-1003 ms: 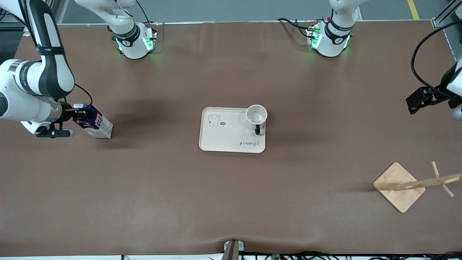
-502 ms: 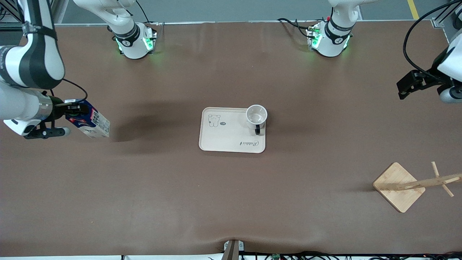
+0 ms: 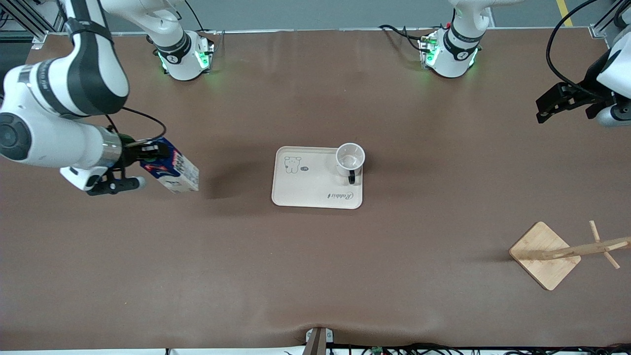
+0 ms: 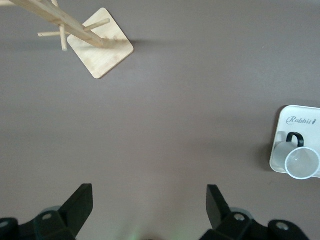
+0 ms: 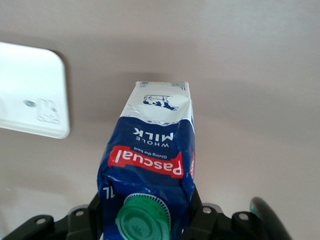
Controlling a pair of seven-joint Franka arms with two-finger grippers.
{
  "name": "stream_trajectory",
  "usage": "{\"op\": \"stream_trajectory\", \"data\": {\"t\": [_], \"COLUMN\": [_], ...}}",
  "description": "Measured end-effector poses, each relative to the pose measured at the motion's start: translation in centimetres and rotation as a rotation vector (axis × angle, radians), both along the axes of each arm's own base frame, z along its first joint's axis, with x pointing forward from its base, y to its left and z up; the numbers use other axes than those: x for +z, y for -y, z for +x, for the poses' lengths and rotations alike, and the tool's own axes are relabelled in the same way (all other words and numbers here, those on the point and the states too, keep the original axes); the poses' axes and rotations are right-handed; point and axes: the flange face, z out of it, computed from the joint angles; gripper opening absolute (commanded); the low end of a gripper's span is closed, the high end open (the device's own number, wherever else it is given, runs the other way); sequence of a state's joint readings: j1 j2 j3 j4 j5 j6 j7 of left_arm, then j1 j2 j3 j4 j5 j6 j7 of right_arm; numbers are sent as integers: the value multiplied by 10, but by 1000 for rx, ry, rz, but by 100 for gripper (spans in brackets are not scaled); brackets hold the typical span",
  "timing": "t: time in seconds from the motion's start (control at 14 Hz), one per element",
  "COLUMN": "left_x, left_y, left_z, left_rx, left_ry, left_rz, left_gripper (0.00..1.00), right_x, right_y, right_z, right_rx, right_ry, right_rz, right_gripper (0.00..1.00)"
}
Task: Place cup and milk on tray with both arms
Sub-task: 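Lift the milk carton with the right gripper and carry it to the tray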
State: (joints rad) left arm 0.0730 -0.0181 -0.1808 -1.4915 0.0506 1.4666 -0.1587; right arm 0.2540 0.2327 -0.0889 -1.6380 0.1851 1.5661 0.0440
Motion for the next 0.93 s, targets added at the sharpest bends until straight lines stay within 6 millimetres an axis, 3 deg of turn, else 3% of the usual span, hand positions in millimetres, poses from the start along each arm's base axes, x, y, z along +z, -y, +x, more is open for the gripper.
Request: {"op": "stream_trajectory", "data": {"t": [0.14,0.36,0.43,0.57,0.79,0.93], "left_x": [-2,-9,-11,-12,-14,-19], "left_y": [2,6,6,10,29,29], "left_z": [-4,-5,-6,-8,-9,-5], "left_rx": [-1,-7,-8,-14,-45,-47], "left_ry": [-3,-10,-12,-9,18,42], "left_rz": [-5,-5,-4,-5,-5,-8], "left_gripper": [100,100,100,100,100,100], "right_x": [1,-15,-24,-48,-82,-97], "right_y": [-57,-157,-180,-208,-228,-246], "right_z": [-3,-19,-21,-19,-15,-16], "right_rx": [-57,-172,-188,-181,-195,-198], "right_ry": [-9,-63,-84,-110,-161,-167], "right_rz": [-35,-43,-36,-39,-8,9], "right_gripper": [0,0,0,0,0,0]}}
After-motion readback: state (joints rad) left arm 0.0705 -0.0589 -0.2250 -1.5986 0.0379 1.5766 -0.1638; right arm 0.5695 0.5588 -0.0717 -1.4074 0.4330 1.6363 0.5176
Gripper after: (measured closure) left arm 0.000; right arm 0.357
